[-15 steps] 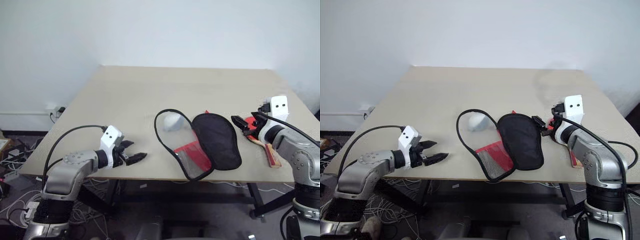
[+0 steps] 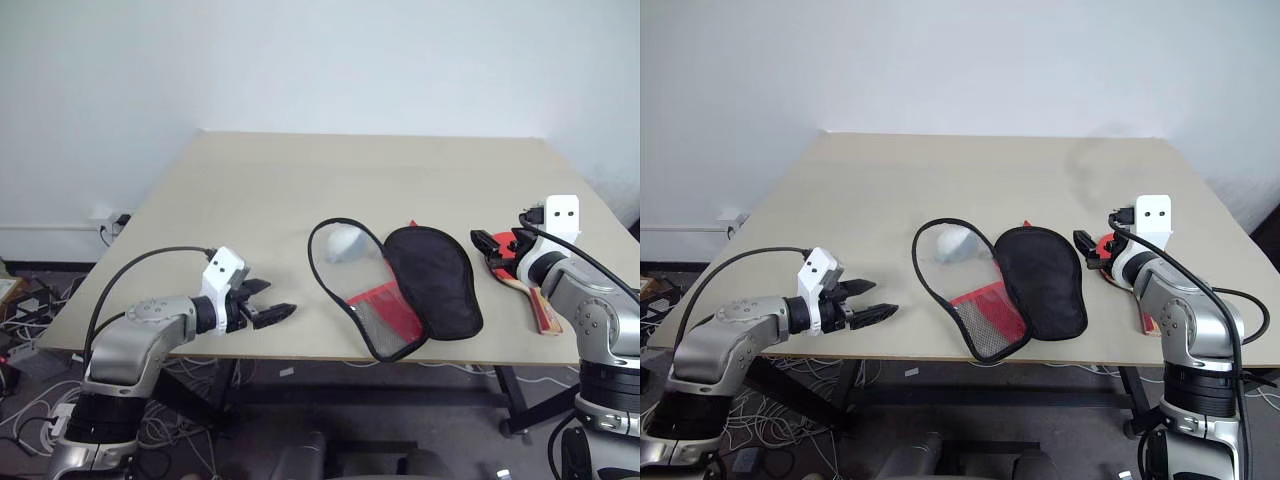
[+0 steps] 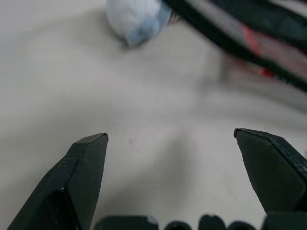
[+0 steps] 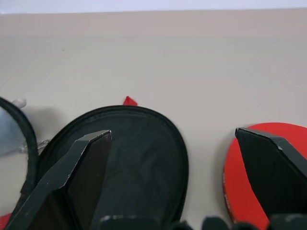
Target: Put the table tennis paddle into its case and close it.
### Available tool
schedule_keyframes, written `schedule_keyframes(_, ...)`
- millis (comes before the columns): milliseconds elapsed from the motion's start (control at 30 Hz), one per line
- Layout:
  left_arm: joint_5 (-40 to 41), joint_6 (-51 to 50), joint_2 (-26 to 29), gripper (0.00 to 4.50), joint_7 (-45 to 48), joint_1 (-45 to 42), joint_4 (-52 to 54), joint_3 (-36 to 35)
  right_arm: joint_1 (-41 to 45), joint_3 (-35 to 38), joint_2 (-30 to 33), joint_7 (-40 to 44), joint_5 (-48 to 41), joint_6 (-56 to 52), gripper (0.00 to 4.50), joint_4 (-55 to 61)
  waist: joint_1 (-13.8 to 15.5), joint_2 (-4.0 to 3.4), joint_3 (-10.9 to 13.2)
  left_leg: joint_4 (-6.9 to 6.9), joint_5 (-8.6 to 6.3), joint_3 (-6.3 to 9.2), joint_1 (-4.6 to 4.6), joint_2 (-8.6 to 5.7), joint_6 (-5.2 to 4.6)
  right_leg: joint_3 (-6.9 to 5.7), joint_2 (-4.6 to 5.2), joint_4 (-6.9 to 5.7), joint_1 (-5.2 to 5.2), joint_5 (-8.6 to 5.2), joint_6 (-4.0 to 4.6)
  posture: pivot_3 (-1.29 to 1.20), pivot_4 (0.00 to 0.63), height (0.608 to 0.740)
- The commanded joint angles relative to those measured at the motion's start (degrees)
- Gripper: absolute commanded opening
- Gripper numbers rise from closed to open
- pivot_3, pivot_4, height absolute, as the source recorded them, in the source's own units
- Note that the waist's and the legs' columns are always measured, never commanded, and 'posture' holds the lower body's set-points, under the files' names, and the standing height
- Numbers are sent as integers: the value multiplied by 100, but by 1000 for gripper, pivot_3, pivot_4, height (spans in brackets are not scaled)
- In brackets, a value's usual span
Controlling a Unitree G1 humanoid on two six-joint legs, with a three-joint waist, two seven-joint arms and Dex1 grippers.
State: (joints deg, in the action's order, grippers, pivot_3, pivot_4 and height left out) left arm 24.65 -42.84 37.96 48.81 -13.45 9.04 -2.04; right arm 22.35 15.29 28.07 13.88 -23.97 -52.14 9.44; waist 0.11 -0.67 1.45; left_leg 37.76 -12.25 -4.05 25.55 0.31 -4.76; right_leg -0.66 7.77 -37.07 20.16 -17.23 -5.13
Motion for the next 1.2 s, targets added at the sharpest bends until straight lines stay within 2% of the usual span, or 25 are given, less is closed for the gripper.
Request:
schedule_keyframes(33, 72, -18, -104, 4483, -8, -209, 133, 129, 81, 310, 285, -50, 143, 59, 4500, -211, 4, -1, 0, -1, 0, 0, 0, -9, 0, 0, 0, 0, 0, 0, 0, 0, 0, 715)
schedule_keyframes(167, 67, -114, -329, 4483, -70, -395, 65, 330, -55, 498, 606, -38, 245, -135, 4500, -695, 16, 2, 1, 2, 1, 3, 0, -39, -2, -1, 2, 1, -6, 0, 0, 0, 0, 715)
schedule_keyframes(333, -12, -179, -424, 4483, -71, -568, -63, 566, -84, 742, 686, 65, 159, -332, 4500, -1031, -10, 0, 1, -2, 5, 7, -1, -35, 0, 4, -4, 0, -3, 0, 0, 0, 0, 715)
schedule_keyframes(633, -105, 140, -387, 4483, 208, -521, 215, 996, -68, 423, 786, 177, 465, -427, 4500, -2096, -1, 1, 2, 1, 15, 14, -1, -38, -21, 9, -1, 0, -4, 0, 0, 0, 0, 715)
schedule_keyframes(900, -223, 201, -319, 4483, 338, -628, 162, 1110, -69, 399, 810, 189, 512, -446, 4500, -2219, 1, 1, 2, 1, 17, 19, -1, -38, -24, 10, -2, 0, -4, 0, 0, 0, 0, 715)
schedule_keyframes(1000, -253, 189, -333, 4500, 367, -731, 88, 1156, -116, 250, 773, 236, 578, -385, 3863, -2231, -1, 1, 2, 2, 17, 18, -1, -39, -24, 10, -2, 0, -5, 0, 0, 0, 0, 715)
schedule_keyframes(1200, -283, 192, -335, 4500, 426, -920, -17, 1197, -76, 201, 688, 196, 702, -364, 1787, -2426, -2, 4, 1, 3, 17, 20, -1, -37, -25, 10, -5, 0, -6, 0, 0, 0, 0, 715)
